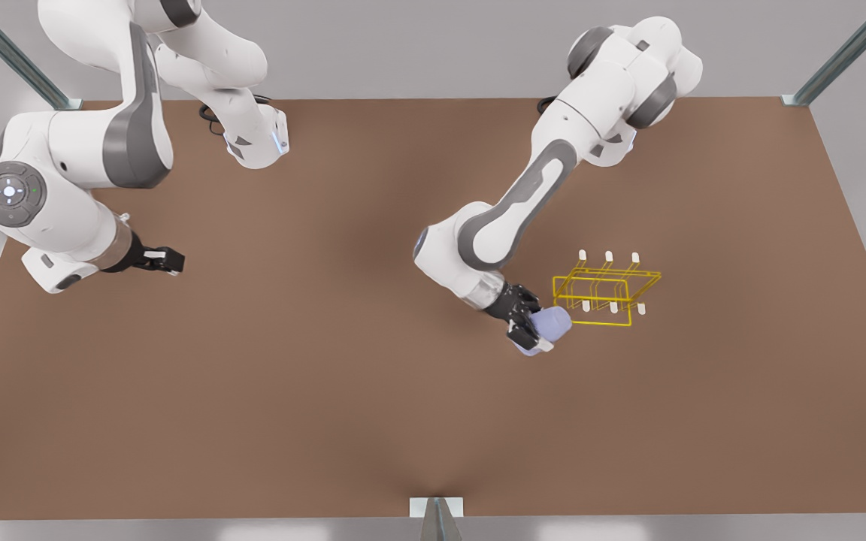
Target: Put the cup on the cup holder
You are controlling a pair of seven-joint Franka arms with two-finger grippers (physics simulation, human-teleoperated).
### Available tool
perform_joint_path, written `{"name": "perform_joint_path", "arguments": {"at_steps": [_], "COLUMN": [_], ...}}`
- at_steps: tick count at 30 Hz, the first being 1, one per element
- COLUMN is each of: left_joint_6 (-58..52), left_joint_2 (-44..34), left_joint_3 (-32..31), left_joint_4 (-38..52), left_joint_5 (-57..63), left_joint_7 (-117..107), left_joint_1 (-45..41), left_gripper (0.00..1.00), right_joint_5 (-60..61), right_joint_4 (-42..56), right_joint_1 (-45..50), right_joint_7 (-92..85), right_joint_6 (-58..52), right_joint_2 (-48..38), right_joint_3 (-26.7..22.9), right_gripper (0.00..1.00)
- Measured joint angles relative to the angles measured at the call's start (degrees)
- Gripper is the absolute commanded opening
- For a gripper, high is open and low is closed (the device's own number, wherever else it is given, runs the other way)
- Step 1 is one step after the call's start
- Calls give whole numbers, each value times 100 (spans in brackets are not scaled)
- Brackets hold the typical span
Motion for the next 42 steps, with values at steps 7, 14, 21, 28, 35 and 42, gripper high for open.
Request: {"name": "perform_joint_path", "arguments": {"at_steps": [7, 14, 21, 28, 35, 42], "left_joint_6": [-1771, -2345, -2265, -2099, -2012, -2034], "left_joint_2": [104, 384, 595, 716, 707, 688], "left_joint_3": [118, 110, 98, 131, 135, 132], "left_joint_4": [-1094, -1157, -907, -783, -805, -951], "left_joint_5": [1644, 1678, 1195, 1174, 1310, 1310], "left_joint_7": [501, 856, 1281, 1571, 1751, 1842], "left_joint_1": [28, 86, 87, 162, 309, 314], "left_gripper": [71, 71, 71, 71, 71, 72], "right_joint_5": [-13, -13, 14, 21, 14, 12], "right_joint_4": [0, 0, 0, 0, 0, -9], "right_joint_1": [1, -16, -180, -204, -202, -206], "right_joint_7": [4, 7, 4, 1, -1, -3], "right_joint_6": [3, 1, -16, -32, -40, -45], "right_joint_2": [0, 0, 0, -1, 0, -1], "right_joint_3": [0, -13, -15, -15, -15, -17], "right_gripper": [100, 100, 100, 100, 100, 100]}}
